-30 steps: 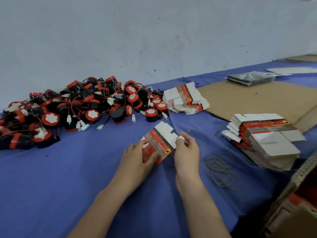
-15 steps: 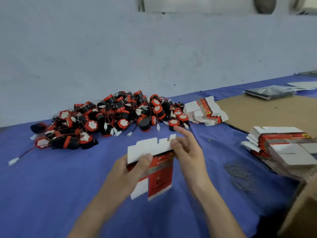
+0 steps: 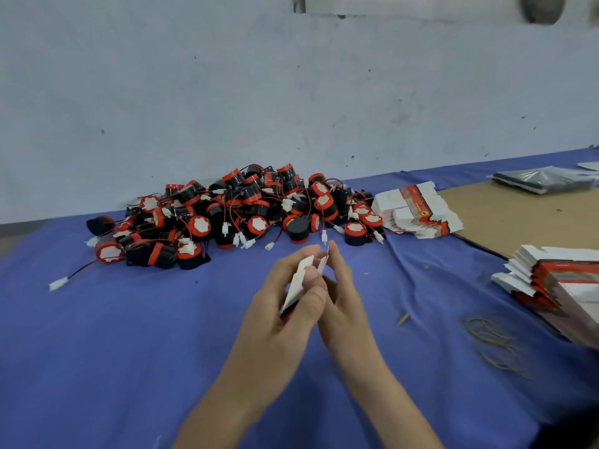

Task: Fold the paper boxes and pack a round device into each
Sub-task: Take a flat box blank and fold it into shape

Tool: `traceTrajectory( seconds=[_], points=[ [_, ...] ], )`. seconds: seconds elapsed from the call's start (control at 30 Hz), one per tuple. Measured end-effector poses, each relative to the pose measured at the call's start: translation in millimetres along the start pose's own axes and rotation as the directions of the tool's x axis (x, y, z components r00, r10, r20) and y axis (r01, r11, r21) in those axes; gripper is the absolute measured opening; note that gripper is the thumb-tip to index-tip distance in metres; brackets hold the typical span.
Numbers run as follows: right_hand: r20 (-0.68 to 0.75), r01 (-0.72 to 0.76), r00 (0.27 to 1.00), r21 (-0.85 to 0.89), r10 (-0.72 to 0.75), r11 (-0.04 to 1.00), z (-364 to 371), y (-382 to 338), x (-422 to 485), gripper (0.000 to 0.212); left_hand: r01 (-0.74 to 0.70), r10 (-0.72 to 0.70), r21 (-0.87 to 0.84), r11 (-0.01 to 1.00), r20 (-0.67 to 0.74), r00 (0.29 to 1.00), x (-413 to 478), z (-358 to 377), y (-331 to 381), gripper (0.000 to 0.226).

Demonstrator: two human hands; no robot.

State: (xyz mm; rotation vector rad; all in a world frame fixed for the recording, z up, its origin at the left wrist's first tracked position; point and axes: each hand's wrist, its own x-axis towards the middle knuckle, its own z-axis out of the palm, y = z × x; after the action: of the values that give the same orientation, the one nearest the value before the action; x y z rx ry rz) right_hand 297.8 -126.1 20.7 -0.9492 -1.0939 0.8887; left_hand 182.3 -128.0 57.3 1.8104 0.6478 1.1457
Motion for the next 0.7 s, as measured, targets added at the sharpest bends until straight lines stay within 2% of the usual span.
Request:
traceTrajectory(
  seconds=[0.1,0.23,0.3,0.4,0.5,0.57,0.63,0.7],
  points=[
    [-0.007,0.003,1.000,0.046,-0.003,0.999,1,2,0,0.079,0.000,0.000,0.007,1.000,0.022,1.000,-2,-1,2,0.034],
    [-0.068,0.065,0.996,0.056,-0.061,0.996,5,1,-1,0.068,0.008,-0.007,0.018,1.000,-0.017,1.000,-2,-5,1,0.037],
    [-0.081,0.115,0.991,0.048,-0.111,0.992,8,-1,-4,0.053,0.019,-0.017,0.044,0.999,-0.047,0.999,-1,-8,-1,0.045],
    [-0.045,0.161,0.986,-0.013,-0.161,0.987,14,-5,-11,0.043,-0.011,0.032,0.115,0.993,-0.185,0.982,4,-17,-7,0.055],
    [0.097,0.186,0.980,-0.113,-0.175,0.976,24,-2,-21,0.054,-0.003,0.024,0.071,0.997,-0.295,0.955,6,-23,-15,0.055],
    [0.136,0.231,0.970,-0.223,-0.204,0.947,29,3,-25,0.060,0.004,0.012,0.048,0.999,-0.330,0.944,5,-23,-19,0.052],
    [0.130,0.251,0.966,-0.286,-0.222,0.925,30,6,-26,0.061,-0.010,0.018,0.024,1.000,-0.349,0.937,4,-21,-21,0.055],
    [0.073,0.265,0.964,-0.326,-0.256,0.907,30,5,-26,0.054,-0.047,0.052,0.023,0.999,-0.354,0.934,5,-18,-22,0.061]
  ],
)
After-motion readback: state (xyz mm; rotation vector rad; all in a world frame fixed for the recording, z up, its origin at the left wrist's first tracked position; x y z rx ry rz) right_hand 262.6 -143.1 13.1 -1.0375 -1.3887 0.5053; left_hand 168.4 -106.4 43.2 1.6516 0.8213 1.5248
